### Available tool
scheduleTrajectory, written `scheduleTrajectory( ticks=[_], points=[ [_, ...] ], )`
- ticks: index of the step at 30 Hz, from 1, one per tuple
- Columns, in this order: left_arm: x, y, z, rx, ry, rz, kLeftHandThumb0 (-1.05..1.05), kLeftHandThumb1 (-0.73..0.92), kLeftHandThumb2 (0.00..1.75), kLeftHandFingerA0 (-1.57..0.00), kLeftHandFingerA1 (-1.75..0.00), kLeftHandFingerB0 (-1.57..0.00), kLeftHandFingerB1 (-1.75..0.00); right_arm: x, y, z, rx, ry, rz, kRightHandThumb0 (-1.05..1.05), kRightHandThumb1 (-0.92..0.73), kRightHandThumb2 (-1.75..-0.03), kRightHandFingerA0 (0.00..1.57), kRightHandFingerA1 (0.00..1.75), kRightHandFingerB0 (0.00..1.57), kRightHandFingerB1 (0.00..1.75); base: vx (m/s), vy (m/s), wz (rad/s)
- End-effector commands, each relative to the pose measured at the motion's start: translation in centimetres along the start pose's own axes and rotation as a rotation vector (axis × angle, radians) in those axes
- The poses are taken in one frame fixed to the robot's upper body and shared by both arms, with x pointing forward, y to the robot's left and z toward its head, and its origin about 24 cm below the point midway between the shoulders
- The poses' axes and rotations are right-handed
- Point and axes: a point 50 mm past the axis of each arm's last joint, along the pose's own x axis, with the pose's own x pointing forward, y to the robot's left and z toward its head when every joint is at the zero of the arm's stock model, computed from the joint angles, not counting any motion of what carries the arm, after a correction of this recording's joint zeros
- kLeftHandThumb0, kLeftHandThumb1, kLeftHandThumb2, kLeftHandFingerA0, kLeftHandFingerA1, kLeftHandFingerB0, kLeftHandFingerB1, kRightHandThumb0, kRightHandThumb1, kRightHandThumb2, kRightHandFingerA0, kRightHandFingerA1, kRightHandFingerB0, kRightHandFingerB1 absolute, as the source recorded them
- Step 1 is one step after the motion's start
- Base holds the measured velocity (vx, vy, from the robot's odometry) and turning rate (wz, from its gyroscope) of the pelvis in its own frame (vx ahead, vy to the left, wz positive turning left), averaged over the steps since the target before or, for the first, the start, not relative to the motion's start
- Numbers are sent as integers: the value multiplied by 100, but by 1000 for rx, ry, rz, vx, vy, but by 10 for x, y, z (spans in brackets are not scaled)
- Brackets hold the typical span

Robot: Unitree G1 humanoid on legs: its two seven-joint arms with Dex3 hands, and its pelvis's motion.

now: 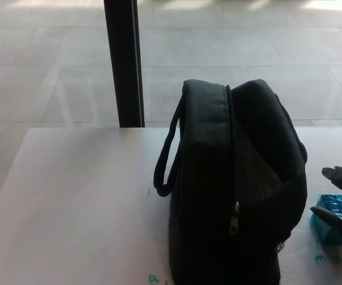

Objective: The robot uses its right hand to pick up the cube kept on the middle of the desk and put it inside the bag next to it

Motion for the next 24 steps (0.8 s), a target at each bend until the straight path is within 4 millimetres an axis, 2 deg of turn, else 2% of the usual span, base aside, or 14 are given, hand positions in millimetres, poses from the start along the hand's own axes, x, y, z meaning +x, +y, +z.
scheduleTrajectory(
  ticks=[1, 5, 11, 12, 13, 14, 15, 16, 17, 18, 20, 22, 23, 24],
  points=[
    [-2, 3, 1, -16, 7, 9, -78, 49, 86, -26, -57, -18, -47, -1, -5, -16, -51, 103, 35, -103, -59, -95, 0, 15, 0, 0, 0, 0, 0],
    [-3, 4, 5, -12, 1, 0, -76, 51, 87, -26, -57, -17, -47, -1, -8, -29, -68, 156, 23, -98, -56, -90, 0, 12, 0, 0, 0, 0, 0],
    [0, 4, 13, 22, -5, 5, -77, 51, 88, -27, -57, -18, -47, 1, -1, -31, -105, 174, 41, -98, -57, -88, 0, 11, 1, 4, 0, 0, 0],
    [0, 3, 14, 17, -11, 3, -73, 67, 59, -32, -53, -22, -38, 2, 3, -29, -97, 164, 44, -95, -55, -85, 0, 12, 6, 4, 0, 0, 0],
    [2, 2, 16, 9, -20, 0, -73, 67, 59, -32, -53, -22, -38, 3, 8, -27, -84, 150, 50, -95, -55, -85, 0, 12, 6, 4, 0, 0, 0],
    [2, 2, 17, -4, -32, 7, -76, 50, 86, -28, -57, -20, -47, 4, 12, -23, -82, 135, 54, -92, -54, -86, 0, 11, 8, 7, 0, 0, 0],
    [2, 1, 18, -10, -43, 1, -74, 67, 59, -32, -53, -22, -38, 6, 15, -19, -83, 120, 58, -86, -51, -86, 0, 16, 0, 13, 0, 0, 0],
    [2, 1, 18, -10, -45, -2, -74, 67, 59, -32, -53, -22, -38, 6, 16, -17, -84, 116, 59, -86, -51, -86, 0, 16, 0, 13, 0, 0, 0],
    [2, 1, 18, -6, -50, -5, -77, 51, 87, -28, -57, -18, -47, 6, 17, -16, -84, 109, 58, -85, -51, -88, 0, 17, 0, 13, 0, 0, 0],
    [2, -1, 20, 2, -58, -15, -76, 53, 88, -28, -57, -18, -47, 7, 21, -8, -91, 79, 57, -90, -53, -86, 0, 8, 3, 9, 0, 0, 0],
    [2, -1, 20, 2, -59, -18, -76, 53, 88, -28, -57, -18, -47, 8, 22, -5, -94, 71, 55, -90, -53, -86, 0, 8, 3, 9, 0, 0, 0],
    [4, -2, 21, -6, -63, -16, -77, 51, 87, -29, -57, -20, -48, 8, 24, 3, -130, 35, 43, -74, -45, -85, 0, 32, 0, 19, 0, 0, 0],
    [3, -2, 21, -7, -65, -14, -77, 51, 87, -29, -57, -20, -48, 9, 24, 4, -134, 32, 41, -74, -45, -85, 0, 32, 0, 19, 0, 0, 0],
    [3, -1, 22, -7, -68, -18, -79, 51, 87, -28, -57, -19, -48, 10, 22, 6, -182, -6, 18, -59, -60, -58, 15, 57, 0, 26, 0, 0, 0]
  ],
)
